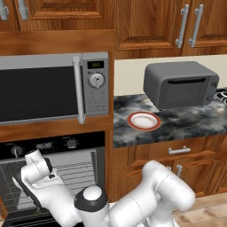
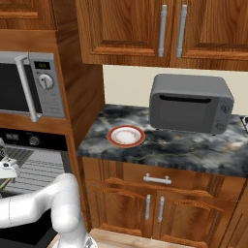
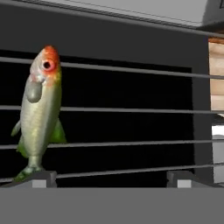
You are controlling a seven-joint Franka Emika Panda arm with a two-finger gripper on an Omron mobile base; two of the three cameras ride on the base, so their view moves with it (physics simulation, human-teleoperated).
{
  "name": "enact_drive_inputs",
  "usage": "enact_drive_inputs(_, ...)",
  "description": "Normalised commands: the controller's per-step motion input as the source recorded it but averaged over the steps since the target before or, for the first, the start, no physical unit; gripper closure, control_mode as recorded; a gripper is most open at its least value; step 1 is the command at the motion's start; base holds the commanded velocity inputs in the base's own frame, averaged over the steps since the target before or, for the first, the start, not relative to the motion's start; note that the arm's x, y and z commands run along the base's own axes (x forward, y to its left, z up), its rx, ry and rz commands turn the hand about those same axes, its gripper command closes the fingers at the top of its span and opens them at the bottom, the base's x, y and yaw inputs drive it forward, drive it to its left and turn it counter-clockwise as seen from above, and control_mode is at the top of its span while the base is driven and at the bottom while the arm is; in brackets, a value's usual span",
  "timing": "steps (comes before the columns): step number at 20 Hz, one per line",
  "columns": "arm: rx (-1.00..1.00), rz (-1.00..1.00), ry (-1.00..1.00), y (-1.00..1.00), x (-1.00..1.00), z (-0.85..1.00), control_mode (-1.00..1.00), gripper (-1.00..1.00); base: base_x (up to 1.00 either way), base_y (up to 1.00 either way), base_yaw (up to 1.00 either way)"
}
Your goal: Take the fish from the oven and place it on the plate on the counter.
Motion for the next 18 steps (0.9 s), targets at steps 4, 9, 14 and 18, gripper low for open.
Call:
enact_drive_inputs(4, 0.06, 0.14, 0.0, 0.16, 0.09, -0.31, -1.0, -1.0, 0.0, 0.0, 0.0)
enact_drive_inputs(9, 0.03, 0.13, -0.08, 0.32, 0.22, -0.44, -1.0, -1.0, 0.0, 0.0, 0.0)
enact_drive_inputs(14, 0.04, 0.07, -0.07, 0.46, 0.41, -0.48, -1.0, -1.0, 0.0, 0.0, 0.0)
enact_drive_inputs(18, 0.1, 0.0, -0.1, 0.39, 0.18, -0.13, -1.0, -1.0, 0.0, 0.0, 0.0)
